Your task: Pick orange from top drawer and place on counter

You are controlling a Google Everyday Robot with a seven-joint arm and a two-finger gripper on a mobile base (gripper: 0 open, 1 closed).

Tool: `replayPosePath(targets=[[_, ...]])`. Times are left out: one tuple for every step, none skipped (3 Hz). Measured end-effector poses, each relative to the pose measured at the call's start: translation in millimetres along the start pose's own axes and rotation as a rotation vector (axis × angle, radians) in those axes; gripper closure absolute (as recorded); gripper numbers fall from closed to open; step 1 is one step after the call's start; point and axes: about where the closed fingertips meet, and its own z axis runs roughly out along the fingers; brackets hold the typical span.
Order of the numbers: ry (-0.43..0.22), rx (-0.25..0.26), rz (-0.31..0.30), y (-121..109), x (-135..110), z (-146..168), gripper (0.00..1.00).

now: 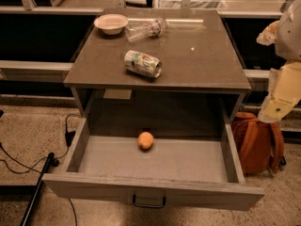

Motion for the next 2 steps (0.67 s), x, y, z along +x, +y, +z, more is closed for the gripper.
replayPosePath(targets=[[0.000,0.000,0.000,0,0,0,0.00],[-0.038,-0.037,-0.010,15,-7,30,0.00]])
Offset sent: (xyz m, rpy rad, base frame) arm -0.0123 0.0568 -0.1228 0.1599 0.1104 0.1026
